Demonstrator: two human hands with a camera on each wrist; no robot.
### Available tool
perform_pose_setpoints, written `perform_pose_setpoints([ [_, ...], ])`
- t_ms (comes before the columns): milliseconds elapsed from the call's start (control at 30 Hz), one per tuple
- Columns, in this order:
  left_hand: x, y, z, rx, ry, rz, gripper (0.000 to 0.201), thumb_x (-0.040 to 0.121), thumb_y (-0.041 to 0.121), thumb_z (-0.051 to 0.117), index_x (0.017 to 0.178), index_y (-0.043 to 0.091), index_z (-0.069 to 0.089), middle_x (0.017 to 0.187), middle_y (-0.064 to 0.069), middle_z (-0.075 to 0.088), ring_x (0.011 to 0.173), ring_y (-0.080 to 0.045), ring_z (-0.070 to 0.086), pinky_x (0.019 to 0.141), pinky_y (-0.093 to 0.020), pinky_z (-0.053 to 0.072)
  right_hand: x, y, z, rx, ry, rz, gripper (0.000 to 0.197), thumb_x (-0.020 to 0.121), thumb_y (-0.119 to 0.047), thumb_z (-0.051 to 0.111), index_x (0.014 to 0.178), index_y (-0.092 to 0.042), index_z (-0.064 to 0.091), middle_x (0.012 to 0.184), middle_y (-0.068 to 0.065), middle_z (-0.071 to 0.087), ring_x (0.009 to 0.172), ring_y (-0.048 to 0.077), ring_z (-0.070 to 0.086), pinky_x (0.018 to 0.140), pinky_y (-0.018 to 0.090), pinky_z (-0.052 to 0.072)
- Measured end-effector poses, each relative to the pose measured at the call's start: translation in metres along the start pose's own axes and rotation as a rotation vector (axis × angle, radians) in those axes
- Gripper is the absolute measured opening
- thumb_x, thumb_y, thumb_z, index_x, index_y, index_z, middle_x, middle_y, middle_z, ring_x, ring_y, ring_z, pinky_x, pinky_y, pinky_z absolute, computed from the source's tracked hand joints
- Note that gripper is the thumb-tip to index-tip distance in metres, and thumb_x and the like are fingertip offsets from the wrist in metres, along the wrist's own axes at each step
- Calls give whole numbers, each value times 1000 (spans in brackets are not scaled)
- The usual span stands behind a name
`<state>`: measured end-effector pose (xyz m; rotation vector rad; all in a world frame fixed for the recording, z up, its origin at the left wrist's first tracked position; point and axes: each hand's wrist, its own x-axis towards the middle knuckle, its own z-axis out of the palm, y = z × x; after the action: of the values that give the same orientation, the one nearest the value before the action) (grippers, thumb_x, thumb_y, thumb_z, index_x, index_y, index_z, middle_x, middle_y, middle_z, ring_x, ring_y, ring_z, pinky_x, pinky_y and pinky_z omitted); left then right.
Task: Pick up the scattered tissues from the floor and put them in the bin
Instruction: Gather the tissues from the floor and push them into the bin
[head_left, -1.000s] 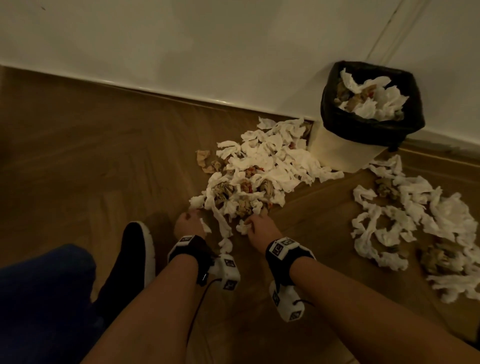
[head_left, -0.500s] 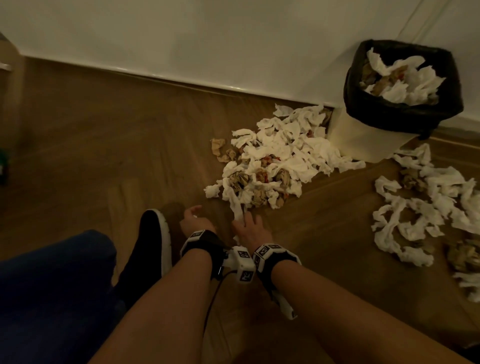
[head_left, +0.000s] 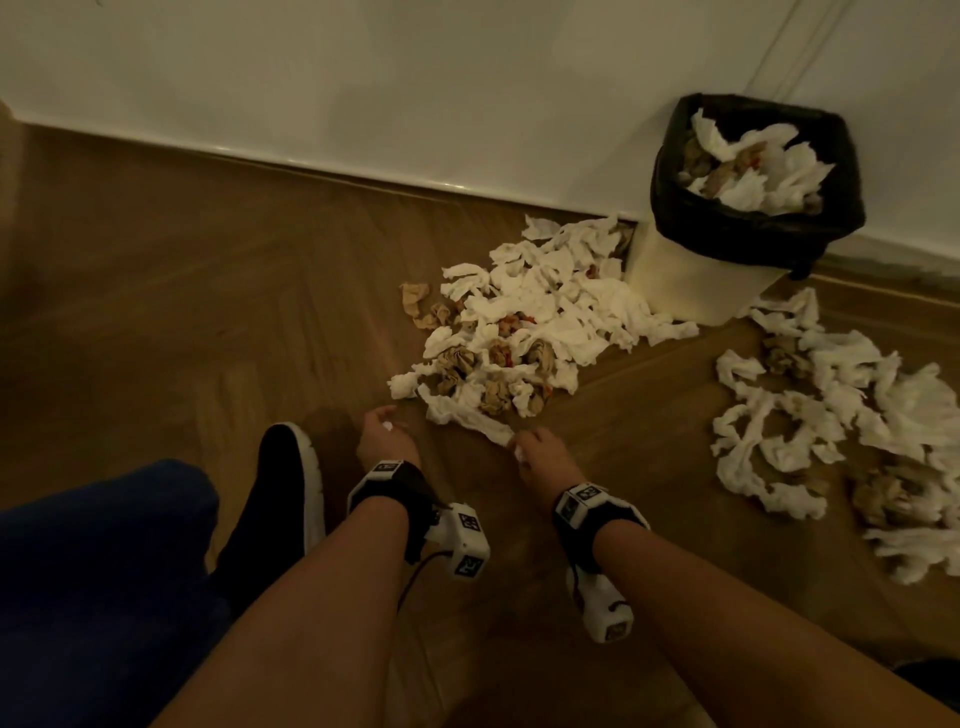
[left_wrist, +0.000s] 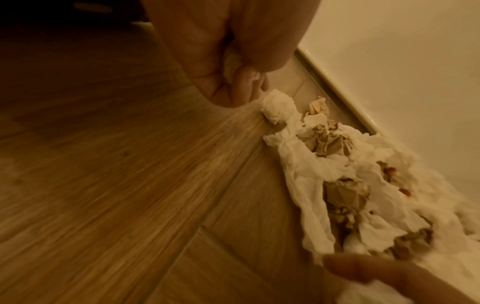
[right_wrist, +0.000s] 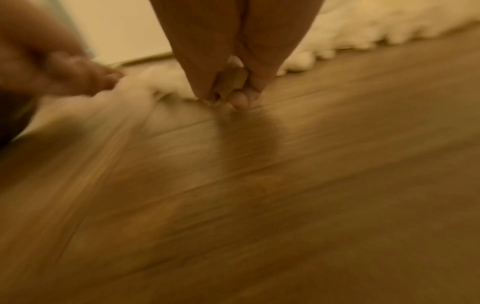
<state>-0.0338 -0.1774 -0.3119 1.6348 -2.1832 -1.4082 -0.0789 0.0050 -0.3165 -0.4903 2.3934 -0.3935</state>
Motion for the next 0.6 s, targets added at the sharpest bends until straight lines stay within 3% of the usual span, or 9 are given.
perform_pose_setpoints([
  [100,-8,12,3,78,-103,21,32,101,23,35,106,8,63,89,-12,67,81,-26,61,66,-26,42,-8,20,-20,150,11,216,33,99,-16,37,128,-7,49,131,19,47,117,34,49,96,36,41],
  [167,-16,22,7,98,-179,19,59,101,43,24,83,8,68,73,-9,62,74,-27,59,68,-28,44,-16,34,-30,338,64,356,35,100,-21,39,129,-5,51,126,19,55,114,32,54,95,35,42],
  [233,-24,31,14,157,-220,34,73,99,51,13,77,9,68,82,-12,61,82,-28,57,75,-31,40,-24,49,-33,588,148,445,33,98,-24,46,121,-3,58,113,17,64,98,28,60,86,34,46],
  [333,-38,46,22,203,-311,29,65,100,46,16,74,12,66,96,-15,58,86,-28,53,79,-33,38,-36,61,-38,916,173,516,34,95,-33,51,91,-2,63,80,10,61,68,20,55,58,31,47],
  [400,-42,53,30,264,-374,82,48,102,29,22,96,8,65,116,-16,56,103,-30,53,89,-35,40,-40,63,-44,1046,197,546,37,95,-39,48,80,-6,56,73,8,53,60,19,49,48,26,36],
  [467,-48,62,42,281,-428,90,34,101,9,27,121,-1,53,132,-20,48,120,-32,47,98,-35,37,-43,64,-52,1121,235,575,37,96,-45,42,90,-10,53,76,5,54,57,18,47,47,25,33],
  [533,-56,71,51,423,-495,160,35,100,4,29,131,-3,45,140,-20,41,128,-33,41,102,-34,34,-45,68,-58,1190,243,595,39,97,-47,38,92,-12,53,73,2,53,53,17,42,46,23,30],
  [600,-65,78,59,484,-534,250,38,99,7,33,136,1,43,141,-20,41,126,-34,42,100,-36,37,-46,75,-64,1223,254,581,39,97,-46,37,78,-15,51,66,1,46,51,17,38,46,22,29],
])
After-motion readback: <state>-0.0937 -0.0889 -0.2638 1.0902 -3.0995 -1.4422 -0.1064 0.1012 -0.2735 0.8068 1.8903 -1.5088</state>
